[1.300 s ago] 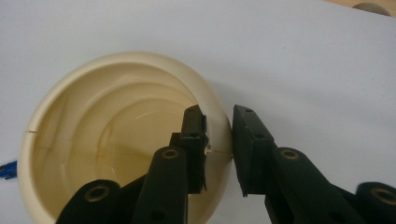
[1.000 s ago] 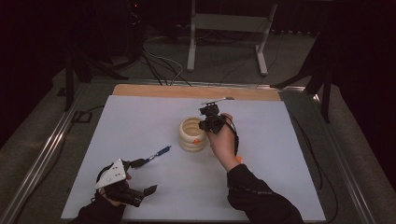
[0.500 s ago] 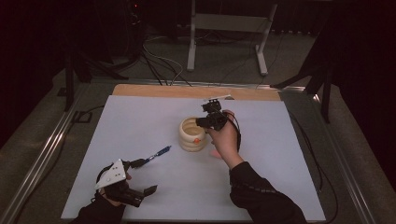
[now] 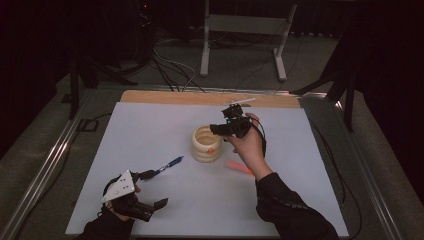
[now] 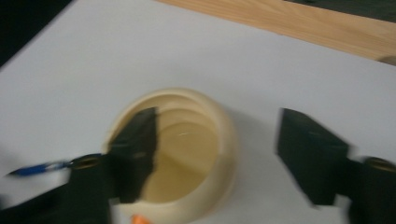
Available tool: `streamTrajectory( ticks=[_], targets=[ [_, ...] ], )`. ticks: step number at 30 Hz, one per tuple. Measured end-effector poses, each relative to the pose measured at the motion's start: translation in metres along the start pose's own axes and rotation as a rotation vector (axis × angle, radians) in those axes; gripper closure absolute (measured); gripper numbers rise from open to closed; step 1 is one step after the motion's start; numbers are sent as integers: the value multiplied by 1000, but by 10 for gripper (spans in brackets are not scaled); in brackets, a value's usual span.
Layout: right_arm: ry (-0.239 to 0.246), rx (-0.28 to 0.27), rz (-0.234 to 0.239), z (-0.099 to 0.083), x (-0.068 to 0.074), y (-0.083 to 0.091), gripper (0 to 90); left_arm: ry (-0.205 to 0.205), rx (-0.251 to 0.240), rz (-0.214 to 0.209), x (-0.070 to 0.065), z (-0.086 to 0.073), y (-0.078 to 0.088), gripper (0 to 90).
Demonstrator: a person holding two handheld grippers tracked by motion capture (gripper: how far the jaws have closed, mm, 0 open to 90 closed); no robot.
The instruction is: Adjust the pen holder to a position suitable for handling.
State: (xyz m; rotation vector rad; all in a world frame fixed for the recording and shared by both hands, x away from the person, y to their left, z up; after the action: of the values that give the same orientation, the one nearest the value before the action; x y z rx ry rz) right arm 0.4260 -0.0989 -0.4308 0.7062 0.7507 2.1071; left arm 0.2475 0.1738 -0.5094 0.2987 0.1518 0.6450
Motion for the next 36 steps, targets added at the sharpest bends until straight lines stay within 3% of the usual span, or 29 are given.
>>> streamTrajectory(
  ticks=[13,19,23,25,33,36],
  targets=[
    [68,-67,111,0,-3,28,28,4,-2,0,0,0,0,2],
    [114,-93,137,-6,-4,41,11,4,-1,1,0,0,0,2],
    [118,-102,136,-11,-7,47,11,6,1,1,0,0,0,2],
    [121,-108,162,-13,-8,50,10,6,-1,-3,0,0,0,3],
    [146,-167,183,-22,-15,62,11,11,-1,-12,1,0,0,3],
    [151,-184,228,-26,-18,66,11,10,2,-28,1,2,-1,2]
  ],
)
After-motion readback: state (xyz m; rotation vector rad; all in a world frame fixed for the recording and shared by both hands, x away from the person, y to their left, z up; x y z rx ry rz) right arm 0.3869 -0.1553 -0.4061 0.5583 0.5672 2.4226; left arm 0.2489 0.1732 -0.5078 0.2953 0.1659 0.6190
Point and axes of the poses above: each handheld gripper's, and its own axes: y roughly backward along the jaws, z roughly out of its top, x roughly to its left, the point moved 4 cm from there along -y, roughly forward along the jaws, and after that the axes turned 6 degrees about z, right-handed, at the moved point
